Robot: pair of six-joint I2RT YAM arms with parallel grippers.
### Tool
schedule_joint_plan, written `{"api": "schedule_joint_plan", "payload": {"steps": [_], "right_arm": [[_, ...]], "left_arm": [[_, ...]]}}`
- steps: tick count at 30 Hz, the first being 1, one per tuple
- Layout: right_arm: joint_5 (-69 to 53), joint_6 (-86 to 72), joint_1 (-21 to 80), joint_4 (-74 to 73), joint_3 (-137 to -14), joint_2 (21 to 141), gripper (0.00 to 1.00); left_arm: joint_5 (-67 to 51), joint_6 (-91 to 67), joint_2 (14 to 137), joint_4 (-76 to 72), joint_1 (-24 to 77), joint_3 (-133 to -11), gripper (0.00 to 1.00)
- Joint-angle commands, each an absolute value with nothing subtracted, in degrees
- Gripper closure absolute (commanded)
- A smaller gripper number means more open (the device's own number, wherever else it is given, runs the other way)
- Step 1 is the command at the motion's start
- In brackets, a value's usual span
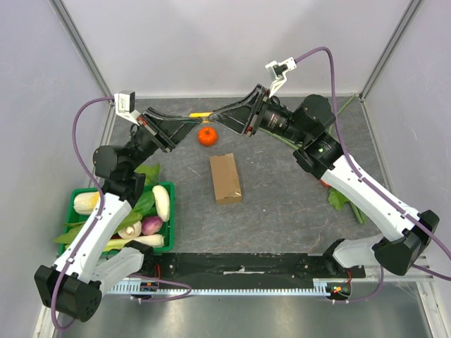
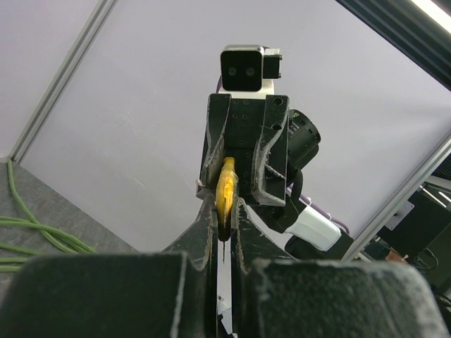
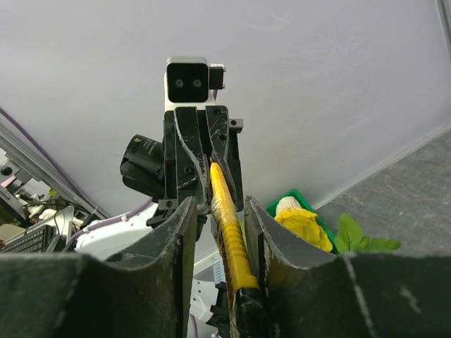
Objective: Unpack the express box
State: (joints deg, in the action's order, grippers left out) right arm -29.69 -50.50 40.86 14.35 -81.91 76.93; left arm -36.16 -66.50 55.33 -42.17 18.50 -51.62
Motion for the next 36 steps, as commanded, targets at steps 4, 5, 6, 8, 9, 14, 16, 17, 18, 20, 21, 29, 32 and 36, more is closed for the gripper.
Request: {"api": "schedule_joint_plan", "payload": {"steps": [4, 5, 6, 8, 9, 14, 16, 17, 18, 20, 21, 29, 32, 36], "right_arm": [[-32.3, -52.0, 41.0, 19.0, -83.4, 76.6, 0.64], [-32.6, -52.0, 41.0, 19.1, -83.2, 76.5, 0.63], [-32.9, -51.9, 41.2, 19.2, -83.1, 76.5, 0.58], [-33.5, -51.7, 41.3, 19.2, -83.1, 76.2, 0.49], [-33.9, -51.5, 41.3, 18.9, -83.1, 76.1, 0.43], [-34.7, -51.3, 41.7, 18.6, -82.8, 75.9, 0.47], [-34.6, -51.2, 41.7, 18.3, -82.8, 76.0, 0.53], [-34.6, -51.2, 41.8, 18.3, -82.7, 75.9, 0.56], [-34.5, -51.2, 41.9, 18.2, -82.7, 76.0, 0.58], [-34.6, -51.3, 41.8, 18.2, -82.6, 76.1, 0.60], [-34.7, -51.2, 41.9, 18.2, -82.6, 76.0, 0.60], [-34.5, -52.8, 41.9, 20.3, -82.6, 76.5, 0.41], [-34.3, -54.3, 42.0, 21.9, -82.5, 76.9, 0.41], [-34.0, -55.4, 42.1, 23.1, -82.4, 77.4, 0.42]], "left_arm": [[-36.4, -63.9, 54.8, -43.2, 18.7, -51.0, 0.98], [-36.2, -64.2, 54.9, -43.6, 18.7, -51.0, 0.98], [-36.1, -64.2, 54.9, -43.7, 18.7, -51.1, 0.98], [-35.7, -64.6, 55.3, -43.8, 18.7, -51.1, 0.98], [-35.5, -64.7, 55.4, -43.9, 18.7, -51.2, 0.98], [-35.5, -65.9, 56.5, -45.5, 18.7, -51.5, 0.98], [-35.2, -66.1, 56.6, -45.8, 18.7, -51.6, 0.98], [-35.2, -66.0, 56.5, -45.8, 18.7, -51.5, 0.98], [-35.1, -66.0, 56.6, -46.0, 18.7, -51.6, 0.98], [-35.0, -66.1, 56.6, -46.5, 18.7, -51.7, 0.98], [-34.9, -66.2, 56.7, -46.7, 18.7, -51.8, 0.98], [-33.0, -67.3, 56.5, -52.5, 18.7, -49.9, 0.98], [-31.8, -68.9, 57.0, -57.1, 18.7, -48.6, 0.98], [-30.4, -69.8, 57.5, -59.9, 18.7, -47.6, 0.98]]}}
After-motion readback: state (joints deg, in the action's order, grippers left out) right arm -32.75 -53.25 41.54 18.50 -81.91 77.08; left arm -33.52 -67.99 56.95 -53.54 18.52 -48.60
